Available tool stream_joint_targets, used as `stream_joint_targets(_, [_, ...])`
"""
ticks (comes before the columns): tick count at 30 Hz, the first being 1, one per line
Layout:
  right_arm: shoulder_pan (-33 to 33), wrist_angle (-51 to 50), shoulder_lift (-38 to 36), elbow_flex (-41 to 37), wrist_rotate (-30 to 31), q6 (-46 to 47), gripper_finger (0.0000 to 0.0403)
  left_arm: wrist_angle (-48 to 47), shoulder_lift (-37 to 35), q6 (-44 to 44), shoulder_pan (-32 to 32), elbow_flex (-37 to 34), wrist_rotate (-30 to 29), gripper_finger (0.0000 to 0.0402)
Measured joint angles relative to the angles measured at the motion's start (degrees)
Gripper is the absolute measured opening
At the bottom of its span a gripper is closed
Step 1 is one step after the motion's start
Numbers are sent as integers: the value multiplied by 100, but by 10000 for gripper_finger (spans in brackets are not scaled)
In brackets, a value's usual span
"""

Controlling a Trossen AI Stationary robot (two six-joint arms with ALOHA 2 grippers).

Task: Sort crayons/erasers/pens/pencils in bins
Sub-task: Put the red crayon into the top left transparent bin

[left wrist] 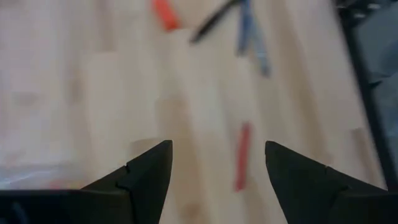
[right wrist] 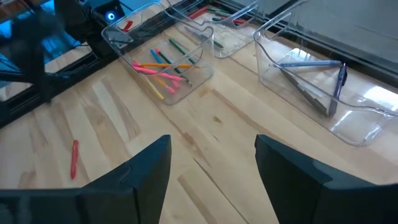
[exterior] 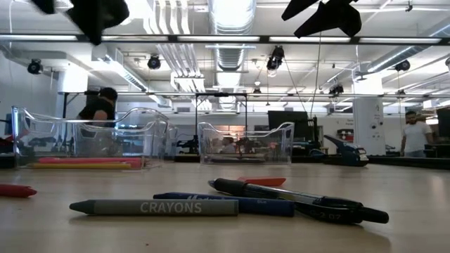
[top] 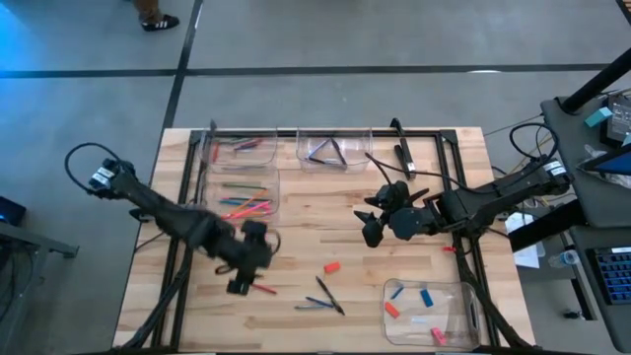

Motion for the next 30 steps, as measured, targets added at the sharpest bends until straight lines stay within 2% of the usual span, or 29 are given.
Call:
stream_joint_targets(5, [0, 5, -1, 0, -8, 41, 221, 1478, 66, -578, -493, -1049, 123, 239])
stream_joint_targets(10, [0, 11, 1, 0, -44, 138, 221, 1973, 271, -911, -813, -1625, 174, 239])
stream_joint_targets(16, [0, 15, 0, 0, -45, 140, 221, 1999, 750, -887, -934, -1843, 171, 239])
stream_joint_targets(26, [0, 17, -1, 0, -44, 188, 221, 2294, 1633, -1069, -945, -1722, 154, 238])
stream_joint_targets(30, [0, 13, 0, 0, -44, 218, 221, 2292, 1824, -1066, -948, -1736, 85, 213])
